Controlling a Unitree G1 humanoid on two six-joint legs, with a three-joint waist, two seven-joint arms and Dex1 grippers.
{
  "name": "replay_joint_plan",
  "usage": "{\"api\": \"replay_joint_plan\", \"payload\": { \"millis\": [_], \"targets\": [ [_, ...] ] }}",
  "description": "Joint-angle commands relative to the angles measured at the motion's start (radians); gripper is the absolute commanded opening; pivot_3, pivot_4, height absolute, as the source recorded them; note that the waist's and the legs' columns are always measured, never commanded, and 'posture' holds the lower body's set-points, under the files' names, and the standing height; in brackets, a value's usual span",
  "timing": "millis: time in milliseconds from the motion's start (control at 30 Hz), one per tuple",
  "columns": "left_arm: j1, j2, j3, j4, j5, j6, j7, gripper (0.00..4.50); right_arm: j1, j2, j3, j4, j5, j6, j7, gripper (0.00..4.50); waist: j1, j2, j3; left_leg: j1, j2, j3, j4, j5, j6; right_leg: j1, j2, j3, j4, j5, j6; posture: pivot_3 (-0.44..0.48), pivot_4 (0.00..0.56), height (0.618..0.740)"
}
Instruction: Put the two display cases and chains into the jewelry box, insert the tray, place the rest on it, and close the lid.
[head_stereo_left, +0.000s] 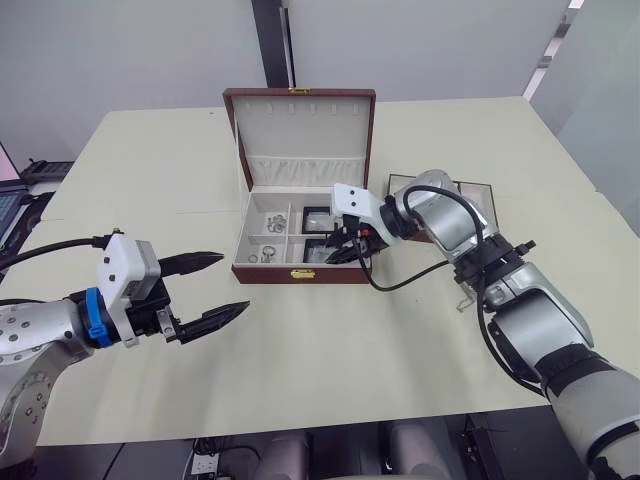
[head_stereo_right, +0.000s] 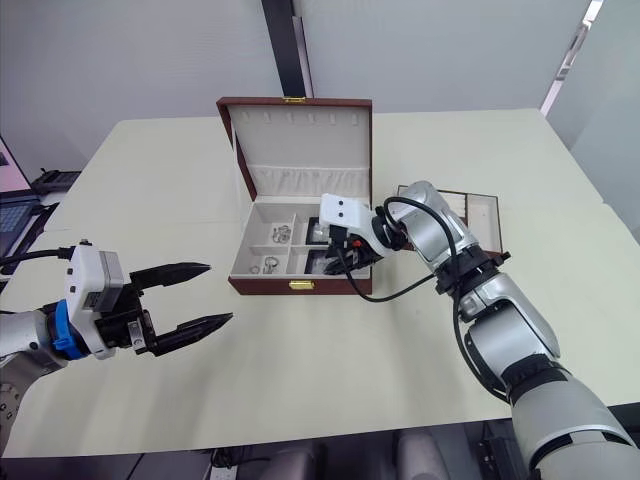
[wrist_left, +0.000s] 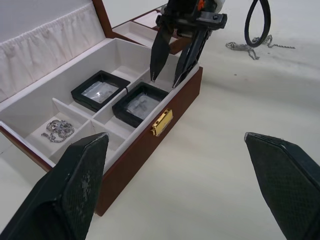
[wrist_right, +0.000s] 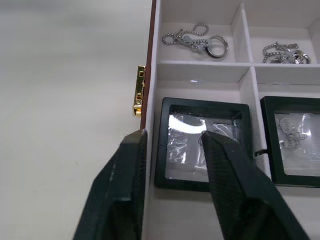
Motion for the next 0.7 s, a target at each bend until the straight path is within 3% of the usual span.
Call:
{"api": "replay_joint_plan", "payload": {
  "millis": [33, 100, 367, 533, 700],
  "targets": [
    [-0.004, -0.004, 0.010, -0.009, -0.004, -0.010, 0.011, 4.50, -0.037, -0.012, -0.089, -0.039, 0.032, -0.045, -0.038, 3.02, 0.000, 0.000, 0.000, 0.000, 0.000, 0.000, 0.000, 0.000, 0.000, 0.000, 0.000, 0.000, 0.000, 0.000, 0.000, 0.000, 0.150, 0.740],
    [0.003, -0.009, 0.022, -0.001, 0.003, -0.010, 0.024, 4.50, -0.012, -0.038, -0.144, -0.109, 0.050, -0.060, -0.065, 3.57, 0.001, 0.000, 0.000, 0.000, 0.000, 0.000, 0.000, 0.000, 0.000, 0.000, 0.000, 0.000, 0.000, 0.000, 0.000, 0.000, 0.150, 0.740],
    [0.092, -0.019, 0.127, 0.084, 0.090, -0.056, 0.073, 4.50, 0.238, -0.215, -0.347, -0.487, 0.104, 0.026, -0.213, 3.57, 0.005, 0.000, 0.000, -0.001, 0.000, 0.000, 0.000, -0.001, 0.000, -0.001, -0.001, 0.000, -0.001, 0.000, 0.000, 0.000, 0.150, 0.740],
    [0.135, -0.045, 0.188, 0.175, 0.150, -0.125, 0.104, 4.50, 0.415, -0.340, -0.480, -0.599, 0.102, 0.060, -0.314, 3.57, 0.006, 0.001, 0.001, -0.001, 0.000, 0.001, 0.000, -0.002, 0.002, -0.001, -0.001, 0.000, 0.000, 0.000, 0.000, 0.000, 0.150, 0.740],
    [0.174, -0.104, 0.234, 0.287, 0.211, -0.230, 0.142, 4.50, 0.620, -0.431, -0.644, -0.649, 0.097, -0.026, -0.410, 3.57, 0.006, 0.001, 0.001, -0.001, -0.001, 0.003, 0.000, -0.002, 0.003, 0.001, -0.001, 0.000, -0.002, 0.000, 0.000, 0.000, 0.150, 0.740]
  ]
}}
